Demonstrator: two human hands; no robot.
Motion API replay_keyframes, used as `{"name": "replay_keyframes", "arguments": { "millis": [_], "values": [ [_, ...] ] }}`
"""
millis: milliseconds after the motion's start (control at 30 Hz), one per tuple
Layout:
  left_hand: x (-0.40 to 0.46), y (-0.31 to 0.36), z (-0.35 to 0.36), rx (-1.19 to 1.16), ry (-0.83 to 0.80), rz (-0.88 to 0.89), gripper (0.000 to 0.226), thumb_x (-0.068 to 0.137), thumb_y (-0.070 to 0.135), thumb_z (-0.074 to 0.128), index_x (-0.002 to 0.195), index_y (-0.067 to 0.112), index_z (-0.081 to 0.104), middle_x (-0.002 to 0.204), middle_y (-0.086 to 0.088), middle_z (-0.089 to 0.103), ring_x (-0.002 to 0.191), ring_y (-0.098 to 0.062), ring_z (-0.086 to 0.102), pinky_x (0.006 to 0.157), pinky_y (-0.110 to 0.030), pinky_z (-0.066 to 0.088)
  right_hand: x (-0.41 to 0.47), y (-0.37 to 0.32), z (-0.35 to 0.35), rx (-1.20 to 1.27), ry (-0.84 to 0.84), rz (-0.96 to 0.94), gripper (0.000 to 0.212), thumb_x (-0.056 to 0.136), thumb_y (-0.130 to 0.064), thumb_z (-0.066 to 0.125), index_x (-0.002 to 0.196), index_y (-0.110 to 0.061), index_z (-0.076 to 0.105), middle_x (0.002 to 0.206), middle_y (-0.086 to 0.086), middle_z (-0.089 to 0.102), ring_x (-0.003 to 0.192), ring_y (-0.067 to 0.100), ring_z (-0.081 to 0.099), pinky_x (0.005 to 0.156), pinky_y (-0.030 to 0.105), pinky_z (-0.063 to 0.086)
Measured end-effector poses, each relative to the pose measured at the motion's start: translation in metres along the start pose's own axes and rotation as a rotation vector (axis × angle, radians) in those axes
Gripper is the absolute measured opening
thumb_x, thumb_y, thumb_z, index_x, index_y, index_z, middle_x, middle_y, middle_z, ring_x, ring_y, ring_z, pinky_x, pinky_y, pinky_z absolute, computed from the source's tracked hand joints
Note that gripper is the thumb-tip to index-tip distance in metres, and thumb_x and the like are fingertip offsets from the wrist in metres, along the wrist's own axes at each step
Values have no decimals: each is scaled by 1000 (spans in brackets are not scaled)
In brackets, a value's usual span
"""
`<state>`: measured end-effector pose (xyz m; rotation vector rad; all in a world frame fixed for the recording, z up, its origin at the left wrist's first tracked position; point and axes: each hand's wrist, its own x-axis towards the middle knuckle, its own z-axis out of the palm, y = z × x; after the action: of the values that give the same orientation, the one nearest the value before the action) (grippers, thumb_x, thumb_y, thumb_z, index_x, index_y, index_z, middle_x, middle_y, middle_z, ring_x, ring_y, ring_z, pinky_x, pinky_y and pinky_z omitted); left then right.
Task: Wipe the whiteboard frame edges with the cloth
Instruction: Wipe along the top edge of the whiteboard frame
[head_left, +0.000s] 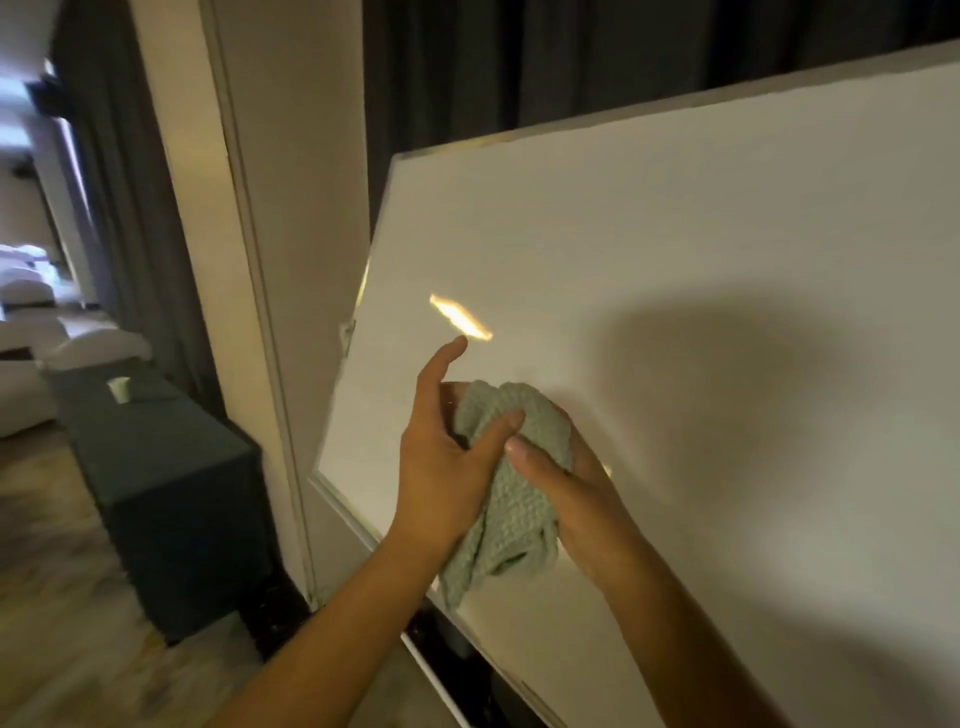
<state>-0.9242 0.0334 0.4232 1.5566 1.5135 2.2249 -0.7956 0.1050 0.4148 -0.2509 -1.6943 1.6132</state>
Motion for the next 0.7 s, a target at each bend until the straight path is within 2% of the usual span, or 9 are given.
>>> {"name": "replay_keyframes", "arguments": {
  "millis": [67,167,267,333,433,467,533,633,700],
  "values": [
    [30,-15,-14,-22,33,-38,72,90,13,84,139,52,49,104,4,66,92,-2,72,81,-13,56,35,10,9,10,20,45,52,79,-37,81,128,-30,63,123,1,72,114,21,69,93,37,57],
    [74,-48,-42,-62,23,-126,56,90,18,82,129,50,56,102,8,69,94,-5,73,83,-22,60,92,29,23,-84,73,30,43,82,-33,79,123,-30,66,114,-2,75,105,18,72,87,36,59],
    [107,-87,-71,-49,19,-182,44,86,34,81,123,44,60,96,9,71,89,-3,71,83,-23,61,149,49,45,-176,155,-27,36,81,-37,78,116,-32,68,107,-8,76,96,10,73,80,29,60],
    [127,-112,-90,-4,-5,-209,48,79,50,77,122,36,63,101,8,71,91,-2,69,81,-20,59,183,62,57,-230,232,-68,36,81,-40,77,115,-31,67,106,-9,75,96,10,72,80,29,60],
    [164,-154,-130,-2,-124,-281,61,76,59,71,126,25,66,113,7,73,104,-7,71,81,-16,58,239,83,85,-179,283,-94,45,81,-42,73,120,-23,65,113,0,73,104,22,71,90,47,59],
    [178,-165,-142,-23,-163,-309,59,78,60,71,127,27,66,115,9,74,105,-9,72,81,-16,59,256,89,95,-133,286,-90,49,80,-43,73,122,-20,65,115,4,72,107,27,69,93,52,56],
    [213,-188,-170,-67,-251,-341,50,83,63,74,124,35,66,114,11,76,104,-10,74,82,-21,62,296,101,120,-63,313,-85,50,81,-46,75,121,-17,66,115,7,73,108,30,69,94,53,55],
    [265,-213,-199,-73,-322,-340,52,85,61,75,130,40,60,115,5,77,102,-14,77,87,-31,65,347,113,150,-92,397,-132,37,80,-47,68,110,-25,69,104,-2,77,99,21,73,85,39,61],
    [297,-229,-211,-73,-347,-343,54,87,50,76,136,41,55,110,4,78,97,-14,78,84,-30,67,378,121,163,-125,450,-162,30,87,-44,65,111,-25,69,102,-4,77,95,16,74,80,32,62]
  ]
}}
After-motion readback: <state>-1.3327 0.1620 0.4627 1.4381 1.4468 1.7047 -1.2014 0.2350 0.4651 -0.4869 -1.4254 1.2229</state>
